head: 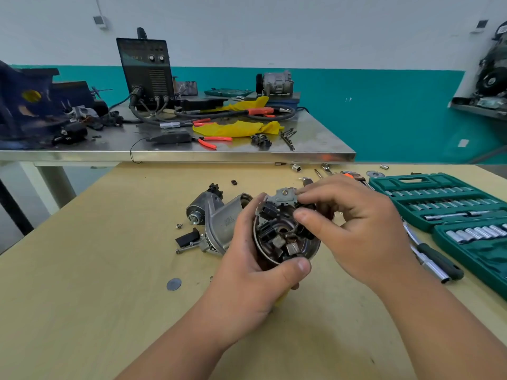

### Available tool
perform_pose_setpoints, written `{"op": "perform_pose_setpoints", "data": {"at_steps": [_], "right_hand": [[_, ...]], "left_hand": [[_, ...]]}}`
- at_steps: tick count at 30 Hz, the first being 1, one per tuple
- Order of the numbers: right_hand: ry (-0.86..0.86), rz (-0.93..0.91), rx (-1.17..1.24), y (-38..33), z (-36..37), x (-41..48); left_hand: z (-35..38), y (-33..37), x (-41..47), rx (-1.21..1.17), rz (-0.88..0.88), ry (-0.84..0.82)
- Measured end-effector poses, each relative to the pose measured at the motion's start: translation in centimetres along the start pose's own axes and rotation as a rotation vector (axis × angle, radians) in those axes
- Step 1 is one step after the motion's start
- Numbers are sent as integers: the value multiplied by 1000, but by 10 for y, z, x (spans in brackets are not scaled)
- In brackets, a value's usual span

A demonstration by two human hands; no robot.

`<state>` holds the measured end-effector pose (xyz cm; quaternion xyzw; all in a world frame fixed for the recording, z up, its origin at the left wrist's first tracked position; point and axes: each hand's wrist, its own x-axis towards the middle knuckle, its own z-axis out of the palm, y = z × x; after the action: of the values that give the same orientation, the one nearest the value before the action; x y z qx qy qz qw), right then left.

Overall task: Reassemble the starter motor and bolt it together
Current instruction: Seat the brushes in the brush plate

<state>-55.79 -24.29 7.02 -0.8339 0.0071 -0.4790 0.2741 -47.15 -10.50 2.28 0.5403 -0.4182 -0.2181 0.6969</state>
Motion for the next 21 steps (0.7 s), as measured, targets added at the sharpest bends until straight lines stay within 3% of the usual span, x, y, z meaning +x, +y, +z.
{"op": "perform_pose_setpoints", "data": {"at_steps": [6, 11, 17, 21], "right_hand": [[14, -71, -40, -2, -9, 3], [152, 192, 246, -6, -6, 4], [232, 434, 324, 6, -2, 6], [207, 428, 380, 3, -3, 6]], "left_hand": [[-2, 1, -1, 37, 23, -47], [-2, 3, -1, 58, 52, -75], [0, 11, -5, 78, 86, -70], [-2, 9, -5, 42, 67, -21]]}}
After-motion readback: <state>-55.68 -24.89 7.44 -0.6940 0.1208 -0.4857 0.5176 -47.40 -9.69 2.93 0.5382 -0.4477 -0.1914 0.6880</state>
